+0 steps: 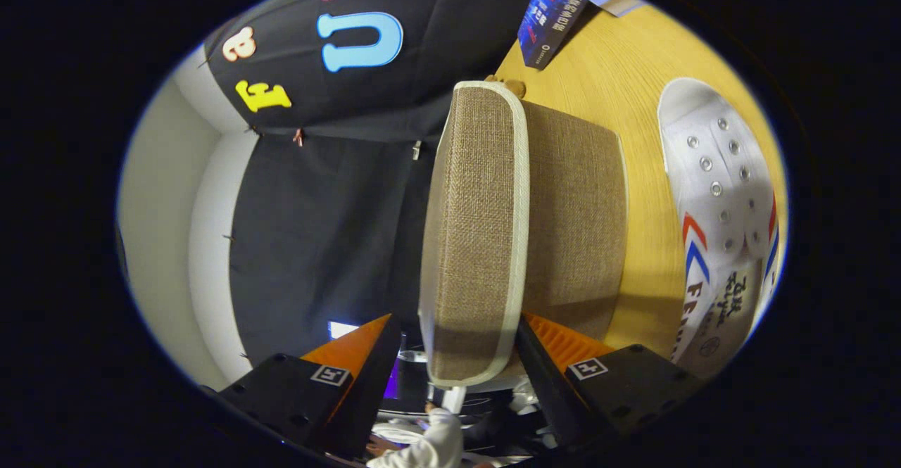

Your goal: Open the storage box then place both shoes into the box .Put the left shoe in first, then the right shoe, with the right side of both shoes facing outward in a uniform manner.

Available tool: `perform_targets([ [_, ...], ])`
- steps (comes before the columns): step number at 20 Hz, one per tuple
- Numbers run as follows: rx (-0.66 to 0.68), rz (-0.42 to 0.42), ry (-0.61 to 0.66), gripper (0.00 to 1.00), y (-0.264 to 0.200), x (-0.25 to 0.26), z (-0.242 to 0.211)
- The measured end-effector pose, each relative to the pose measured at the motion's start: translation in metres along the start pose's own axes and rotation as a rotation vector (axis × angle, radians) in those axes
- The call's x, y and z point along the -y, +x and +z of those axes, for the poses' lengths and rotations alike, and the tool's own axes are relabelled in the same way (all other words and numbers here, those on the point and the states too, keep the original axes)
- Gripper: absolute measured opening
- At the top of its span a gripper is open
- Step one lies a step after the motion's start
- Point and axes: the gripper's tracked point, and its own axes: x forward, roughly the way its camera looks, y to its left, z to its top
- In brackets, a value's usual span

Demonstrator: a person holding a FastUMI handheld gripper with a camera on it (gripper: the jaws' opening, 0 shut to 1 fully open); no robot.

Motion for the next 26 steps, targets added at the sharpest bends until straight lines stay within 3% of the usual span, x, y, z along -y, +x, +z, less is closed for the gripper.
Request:
perform_targets([
  [9,0.048,0.112,0.15,0.95,-0.027,-0.038,0.014],
  [12,0.061,0.115,0.164,0.72,-0.019,-0.052,0.014],
  [14,0.045,0.095,0.129,0.73,-0.007,-0.056,0.01],
  [15,0.042,0.083,0.11,0.68,-0.001,-0.055,0.008],
  [17,0.026,0.087,0.125,0.52,0.012,-0.062,0.001],
  [19,0.093,-0.053,0.086,0.3,0.014,-0.037,0.013],
  [21,0.084,-0.068,0.085,0.08,0.019,-0.042,0.007],
  [26,0.098,-0.069,0.064,0.05,0.025,-0.076,0.007],
])
